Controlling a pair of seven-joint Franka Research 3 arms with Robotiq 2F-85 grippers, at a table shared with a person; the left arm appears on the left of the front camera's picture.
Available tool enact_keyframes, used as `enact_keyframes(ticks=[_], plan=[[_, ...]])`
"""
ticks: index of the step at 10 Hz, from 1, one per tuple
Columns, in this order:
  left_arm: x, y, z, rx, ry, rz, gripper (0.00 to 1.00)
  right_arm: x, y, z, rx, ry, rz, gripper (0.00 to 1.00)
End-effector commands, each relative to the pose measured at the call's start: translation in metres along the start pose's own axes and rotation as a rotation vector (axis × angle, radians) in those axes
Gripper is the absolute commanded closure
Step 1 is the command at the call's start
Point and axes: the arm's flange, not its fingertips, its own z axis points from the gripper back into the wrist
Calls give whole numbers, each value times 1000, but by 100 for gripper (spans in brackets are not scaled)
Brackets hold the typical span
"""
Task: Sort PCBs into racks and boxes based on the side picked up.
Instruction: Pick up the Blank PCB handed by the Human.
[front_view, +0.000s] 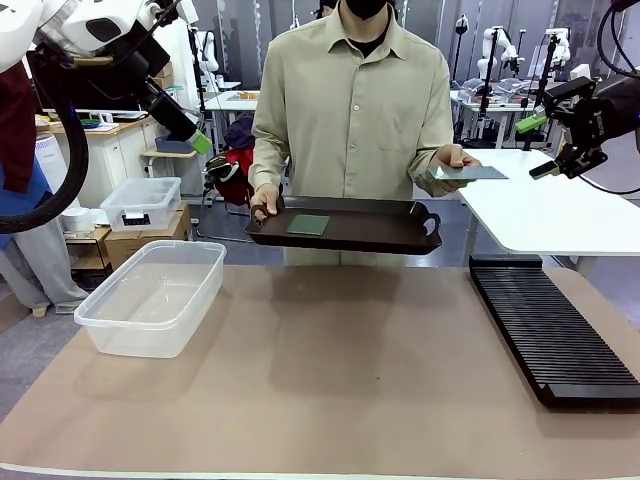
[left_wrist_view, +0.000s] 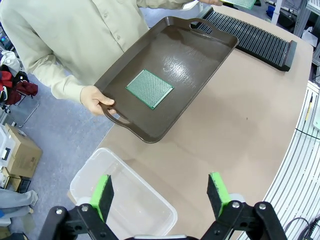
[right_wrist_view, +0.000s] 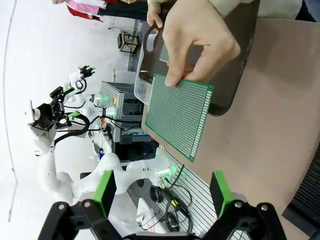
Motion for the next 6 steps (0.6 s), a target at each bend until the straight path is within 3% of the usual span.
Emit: enact_keyframes(ticks=[1,6], plan=[[-1,0,-1,-1,3,2,0,17,-21,0,148,8,-80,0],[-1,0,-1,-1,3,2,0,38,-59,-23,238,35,-218,0]])
